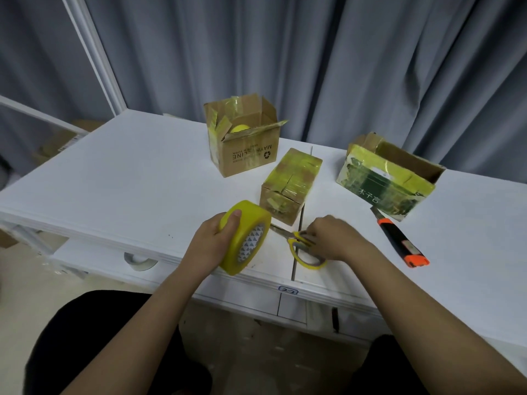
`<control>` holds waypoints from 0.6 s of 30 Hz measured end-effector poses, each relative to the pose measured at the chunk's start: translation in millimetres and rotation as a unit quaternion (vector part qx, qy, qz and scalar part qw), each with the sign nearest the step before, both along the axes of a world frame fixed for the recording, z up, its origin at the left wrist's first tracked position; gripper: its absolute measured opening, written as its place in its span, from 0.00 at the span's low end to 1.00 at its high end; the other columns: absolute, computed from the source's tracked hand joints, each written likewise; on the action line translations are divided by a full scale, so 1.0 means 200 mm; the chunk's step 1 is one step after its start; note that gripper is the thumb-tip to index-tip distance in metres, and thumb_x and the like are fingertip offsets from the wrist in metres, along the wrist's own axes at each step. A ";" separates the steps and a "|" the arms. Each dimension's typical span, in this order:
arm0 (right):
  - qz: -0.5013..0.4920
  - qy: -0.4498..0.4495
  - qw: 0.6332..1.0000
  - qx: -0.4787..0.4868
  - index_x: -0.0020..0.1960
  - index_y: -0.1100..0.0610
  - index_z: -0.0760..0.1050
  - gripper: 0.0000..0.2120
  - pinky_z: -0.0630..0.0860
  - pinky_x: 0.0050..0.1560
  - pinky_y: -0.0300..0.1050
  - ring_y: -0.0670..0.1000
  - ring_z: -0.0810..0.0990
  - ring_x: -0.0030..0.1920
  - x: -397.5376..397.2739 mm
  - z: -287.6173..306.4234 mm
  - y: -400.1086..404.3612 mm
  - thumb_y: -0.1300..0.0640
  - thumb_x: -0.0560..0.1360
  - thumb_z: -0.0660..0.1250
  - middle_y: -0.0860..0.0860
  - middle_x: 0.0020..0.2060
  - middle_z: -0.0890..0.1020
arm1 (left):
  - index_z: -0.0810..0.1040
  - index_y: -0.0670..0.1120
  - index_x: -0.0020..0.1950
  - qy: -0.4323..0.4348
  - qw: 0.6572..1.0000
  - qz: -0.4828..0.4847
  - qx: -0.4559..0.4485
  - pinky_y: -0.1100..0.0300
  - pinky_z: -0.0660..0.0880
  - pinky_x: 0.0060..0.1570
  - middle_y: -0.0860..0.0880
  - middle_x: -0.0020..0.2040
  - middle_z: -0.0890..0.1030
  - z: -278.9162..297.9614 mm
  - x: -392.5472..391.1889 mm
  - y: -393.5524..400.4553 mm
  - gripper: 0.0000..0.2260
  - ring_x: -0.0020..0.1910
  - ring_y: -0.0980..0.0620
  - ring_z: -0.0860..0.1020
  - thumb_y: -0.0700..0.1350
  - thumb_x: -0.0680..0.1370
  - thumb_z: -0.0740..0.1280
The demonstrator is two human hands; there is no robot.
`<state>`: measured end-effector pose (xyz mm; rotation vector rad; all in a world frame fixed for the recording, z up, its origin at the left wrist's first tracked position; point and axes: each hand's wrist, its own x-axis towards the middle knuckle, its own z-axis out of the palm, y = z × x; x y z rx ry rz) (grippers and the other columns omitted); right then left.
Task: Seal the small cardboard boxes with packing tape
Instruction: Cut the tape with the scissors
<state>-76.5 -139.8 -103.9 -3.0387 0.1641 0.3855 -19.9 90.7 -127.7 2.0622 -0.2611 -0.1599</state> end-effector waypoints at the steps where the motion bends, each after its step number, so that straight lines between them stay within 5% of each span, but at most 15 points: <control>1: 0.001 -0.044 0.999 0.016 0.38 0.60 0.76 0.11 0.71 0.35 0.43 0.58 0.76 0.39 0.01 0.03 -0.01 0.54 0.75 0.64 0.55 0.33 0.77 | 0.75 0.52 0.50 0.002 1.000 0.000 -0.001 0.69 0.67 0.37 0.51 0.44 0.78 0.00 0.00 0.00 0.13 0.39 0.62 0.74 0.58 0.80 0.56; 5: -0.020 -0.306 0.930 0.204 0.49 0.58 0.82 0.09 0.75 0.50 0.48 0.56 0.79 0.48 0.13 0.10 0.00 0.59 0.77 0.63 0.54 0.48 0.84 | 0.75 0.54 0.50 0.005 1.000 0.005 -0.002 0.70 0.67 0.35 0.55 0.41 0.77 0.01 -0.01 0.01 0.13 0.39 0.62 0.74 0.59 0.80 0.55; 10: -0.038 -0.191 0.933 0.302 0.69 0.49 0.72 0.17 0.56 0.74 0.48 0.53 0.61 0.74 0.39 0.01 0.03 0.52 0.82 0.56 0.49 0.72 0.68 | 0.73 0.57 0.48 0.011 1.000 0.008 -0.005 0.76 0.66 0.30 0.62 0.38 0.74 0.02 -0.03 0.01 0.11 0.37 0.63 0.74 0.60 0.79 0.55; 13: -0.018 -0.147 0.946 0.289 0.72 0.44 0.66 0.19 0.41 0.73 0.44 0.49 0.52 0.76 0.44 -0.07 0.03 0.49 0.83 0.50 0.46 0.75 0.62 | 0.75 0.55 0.51 0.014 0.999 0.004 -0.028 0.72 0.67 0.34 0.60 0.41 0.77 0.02 -0.04 0.02 0.18 0.40 0.60 0.77 0.64 0.75 0.54; 18: 0.079 -0.176 0.965 0.176 0.74 0.47 0.62 0.20 0.40 0.74 0.47 0.44 0.52 0.76 0.45 -0.14 0.00 0.47 0.83 0.50 0.44 0.75 0.60 | 0.75 0.57 0.46 0.012 0.998 0.002 -0.054 0.75 0.69 0.32 0.59 0.41 0.79 0.02 -0.04 0.03 0.18 0.39 0.61 0.78 0.67 0.71 0.53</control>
